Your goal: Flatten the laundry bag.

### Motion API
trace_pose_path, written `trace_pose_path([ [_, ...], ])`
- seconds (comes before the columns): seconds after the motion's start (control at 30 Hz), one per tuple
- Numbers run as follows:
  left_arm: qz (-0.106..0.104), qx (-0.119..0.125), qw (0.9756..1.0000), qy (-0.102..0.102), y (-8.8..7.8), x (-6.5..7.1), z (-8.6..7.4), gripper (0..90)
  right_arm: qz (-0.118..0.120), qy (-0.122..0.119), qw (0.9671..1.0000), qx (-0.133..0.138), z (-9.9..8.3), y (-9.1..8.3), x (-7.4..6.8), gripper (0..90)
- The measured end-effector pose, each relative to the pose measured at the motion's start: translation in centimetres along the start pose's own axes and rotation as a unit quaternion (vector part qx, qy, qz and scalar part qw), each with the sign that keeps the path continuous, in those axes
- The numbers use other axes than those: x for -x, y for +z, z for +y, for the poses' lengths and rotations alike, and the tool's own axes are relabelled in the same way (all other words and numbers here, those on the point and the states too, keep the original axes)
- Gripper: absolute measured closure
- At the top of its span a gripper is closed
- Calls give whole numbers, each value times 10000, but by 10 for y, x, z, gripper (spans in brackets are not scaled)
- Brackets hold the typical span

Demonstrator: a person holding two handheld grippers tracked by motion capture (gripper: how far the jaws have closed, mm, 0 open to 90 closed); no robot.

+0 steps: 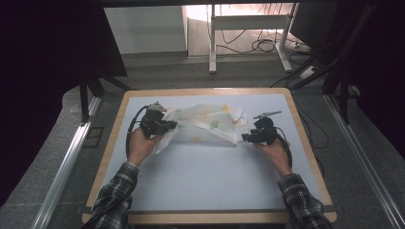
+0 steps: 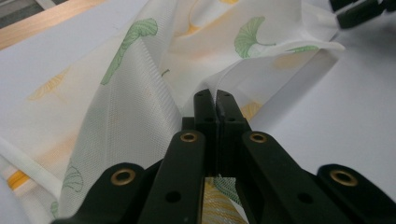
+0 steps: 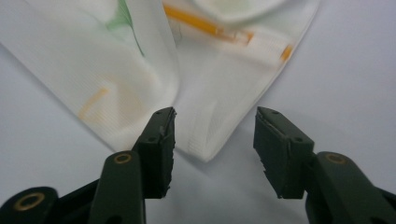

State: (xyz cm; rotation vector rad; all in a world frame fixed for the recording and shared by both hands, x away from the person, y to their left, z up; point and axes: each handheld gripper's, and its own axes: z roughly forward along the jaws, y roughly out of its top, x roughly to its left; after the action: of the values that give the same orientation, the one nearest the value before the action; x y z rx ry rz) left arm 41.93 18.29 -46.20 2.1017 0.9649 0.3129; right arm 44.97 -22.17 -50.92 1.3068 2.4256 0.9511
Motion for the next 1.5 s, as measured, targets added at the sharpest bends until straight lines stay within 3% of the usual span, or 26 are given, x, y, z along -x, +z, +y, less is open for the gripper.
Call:
trace_pose_path([
  [0.03,0,0,10000,0,0,0,0,895,-45,-16,10000,-62,-1,4,-2,498],
  [0.1,23,57,10000,1,-3,-1,3,895,-404,-229,9989,-93,0,7,-9,639],
  [0.13,32,89,10000,18,-4,-1,4,895,-507,-326,9981,-159,1,7,-12,769],
  [0.17,32,89,10000,18,-4,-1,4,895,-507,-326,9981,-159,1,7,-12,769],
  [0.2,55,161,9999,1,-7,-1,6,895,-377,-400,9983,-198,2,8,-16,875],
  [0.3,97,213,9997,15,-10,-2,8,894,-395,-479,9978,-230,2,7,-21,886],
  [0.37,154,273,9995,20,-15,-3,12,894,-111,-500,9980,-363,0,1,-26,889],
  [0.57,370,440,9983,71,-34,-7,27,894,232,-665,9966,-427,-15,-23,-37,889],
  [0.67,453,525,9976,78,-44,-8,36,894,482,-787,9943,-533,-36,-43,-45,889],
  [0.7,500,544,9972,85,-47,-7,39,894,482,-787,9943,-533,-36,-43,-45,889],
  [0.73,567,572,9967,112,-53,-7,45,894,613,-852,9927,-589,-51,-54,-47,889],
  [0.83,656,600,9960,132,-58,-7,50,894,693,-868,9918,-640,-62,-62,-48,889],
  [0.87,703,648,9953,138,-64,-6,55,894,803,-836,9910,-668,-75,-71,-46,889],
  [1.03,904,652,9935,226,-73,-6,68,894,863,-827,9901,-741,-94,-89,-39,888],
  [1.07,1056,504,9929,237,-66,-8,76,894,818,-752,9911,-734,-99,-94,-32,887],
  [1.1,1056,504,9929,237,-66,-8,76,894,818,-752,9911,-734,-99,-94,-32,887],
  [1.13,1187,284,9922,246,-51,-12,82,893,777,-693,9923,-671,-99,-95,-26,880],
  [1.17,1187,284,9922,246,-51,-12,82,894,777,-693,9923,-671,-99,-95,-26,880],
  [1.2,1246,85,9919,236,-34,-18,85,893,746,-667,9931,-608,-98,-94,-22,875],
  [1.23,1246,85,9919,236,-34,-18,85,893,746,-667,9931,-608,-98,-94,-22,875],
  [1.3,1296,-152,9912,198,-11,-27,86,893,713,-634,9940,-532,-95,-92,-20,859],
  [1.33,1291,-327,9911,75,11,-36,82,891,692,-633,9946,-449,-93,-92,-19,812],
  [1.37,1297,-444,9906,4,21,-40,79,885,656,-642,9949,-407,-91,-92,-19,776],
  [1.43,1337,-543,9895,-1,28,-42,76,783,611,-665,9952,-368,-90,-93,-19,755],
  [1.47,1445,-637,9875,-3,40,-46,65,711,542,-724,9955,-283,-88,-95,-19,706],
  [1.5,1469,-594,9874,-16,40,-47,61,646,530,-716,9958,-224,-87,-97,-19,688],
])
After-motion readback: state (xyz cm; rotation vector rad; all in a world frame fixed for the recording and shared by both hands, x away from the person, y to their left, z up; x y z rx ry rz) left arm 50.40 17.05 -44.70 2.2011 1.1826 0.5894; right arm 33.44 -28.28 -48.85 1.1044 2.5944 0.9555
